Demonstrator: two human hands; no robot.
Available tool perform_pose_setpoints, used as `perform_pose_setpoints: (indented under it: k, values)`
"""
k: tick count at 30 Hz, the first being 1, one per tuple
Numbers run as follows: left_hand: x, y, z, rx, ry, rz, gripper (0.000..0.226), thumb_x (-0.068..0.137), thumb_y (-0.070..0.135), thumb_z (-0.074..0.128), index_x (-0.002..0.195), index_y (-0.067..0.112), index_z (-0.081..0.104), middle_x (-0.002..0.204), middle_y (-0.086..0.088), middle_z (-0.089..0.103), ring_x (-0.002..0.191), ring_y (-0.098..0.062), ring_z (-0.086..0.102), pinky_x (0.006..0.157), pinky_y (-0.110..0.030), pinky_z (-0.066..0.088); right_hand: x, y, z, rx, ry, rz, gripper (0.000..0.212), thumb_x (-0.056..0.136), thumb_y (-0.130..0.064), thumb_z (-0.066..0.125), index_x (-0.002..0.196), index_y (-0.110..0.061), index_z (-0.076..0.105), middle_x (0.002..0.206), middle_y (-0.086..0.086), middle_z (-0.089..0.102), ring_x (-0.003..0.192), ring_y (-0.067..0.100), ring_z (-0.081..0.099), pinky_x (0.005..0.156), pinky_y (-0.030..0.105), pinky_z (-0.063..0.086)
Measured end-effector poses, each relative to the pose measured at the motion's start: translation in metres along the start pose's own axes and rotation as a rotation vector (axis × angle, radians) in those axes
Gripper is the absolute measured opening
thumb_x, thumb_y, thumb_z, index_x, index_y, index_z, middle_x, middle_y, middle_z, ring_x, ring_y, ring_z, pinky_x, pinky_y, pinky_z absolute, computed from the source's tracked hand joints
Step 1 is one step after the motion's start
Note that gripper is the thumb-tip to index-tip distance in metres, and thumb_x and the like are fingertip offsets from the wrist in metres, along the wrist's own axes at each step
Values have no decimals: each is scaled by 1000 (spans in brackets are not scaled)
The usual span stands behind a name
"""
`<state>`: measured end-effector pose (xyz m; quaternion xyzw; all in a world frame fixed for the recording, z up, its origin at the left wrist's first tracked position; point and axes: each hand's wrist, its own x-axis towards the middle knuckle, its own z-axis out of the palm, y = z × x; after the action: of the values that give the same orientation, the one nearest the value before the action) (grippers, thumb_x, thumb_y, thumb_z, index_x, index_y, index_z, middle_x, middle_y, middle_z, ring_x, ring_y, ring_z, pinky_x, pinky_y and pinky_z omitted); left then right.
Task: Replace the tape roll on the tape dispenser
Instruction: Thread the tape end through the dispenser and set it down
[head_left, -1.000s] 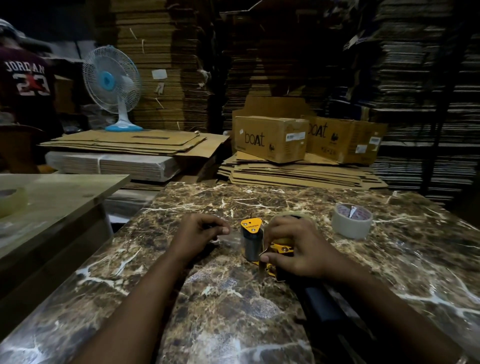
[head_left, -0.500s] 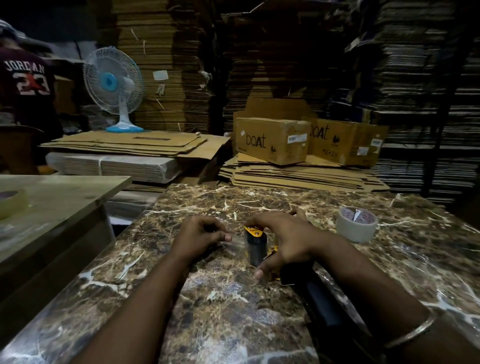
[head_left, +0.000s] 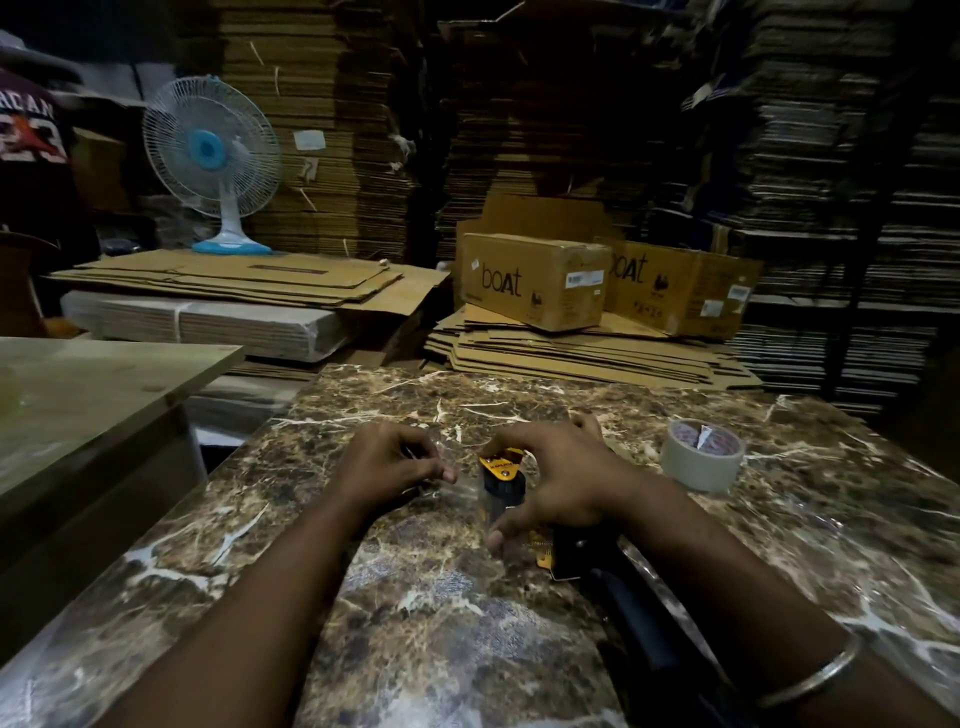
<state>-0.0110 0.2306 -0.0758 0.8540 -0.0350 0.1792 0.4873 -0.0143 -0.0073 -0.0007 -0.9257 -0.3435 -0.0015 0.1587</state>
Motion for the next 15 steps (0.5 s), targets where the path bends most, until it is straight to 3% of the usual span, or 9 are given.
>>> perform_pose_setpoints:
  k: [4, 7, 10, 12, 15]
  values:
    - [2, -3, 0, 49, 12, 23, 15, 63, 27, 90, 65, 22, 77, 66, -2, 74, 63, -25, 73, 56, -54, 60, 8, 3, 6, 13, 56, 13, 64, 63, -66, 81, 119, -44, 57, 131, -20, 59, 129, 13, 48, 114, 55, 10]
    - [8, -5, -1, 107, -12, 69, 19, 60, 30, 92, 64, 19, 76, 64, 1, 74, 61, -20, 73, 56, -50, 60, 10, 6, 8, 21, 52, 16, 64, 64, -66, 80, 120, -43, 58, 132, -21, 58, 131, 13, 47, 116, 60, 9]
    - [24, -13, -4, 218, -46, 158, 25, 61, 31, 92, 60, 15, 72, 61, 2, 72, 55, -14, 71, 51, -47, 60, 11, 13, 9, 40, 69, 1, 62, 67, -61, 81, 121, -41, 60, 130, -21, 57, 127, 9, 47, 109, 45, 11]
    - [34, -17, -5, 348, -46, 296, 29, 65, 33, 88, 57, 15, 68, 59, 3, 69, 51, -12, 67, 46, -43, 57, 13, 19, 12, 38, 61, -17, 58, 72, -58, 80, 122, -40, 59, 128, -22, 57, 125, 6, 47, 110, 48, 9]
    - [47, -22, -5, 561, -25, 620, 46, 69, 60, 73, 54, 18, 61, 54, 6, 59, 46, -9, 54, 42, -27, 48, 15, 27, 14, 70, 40, -54, 53, 76, -58, 76, 122, -40, 58, 123, -25, 55, 123, 1, 45, 117, 58, 5]
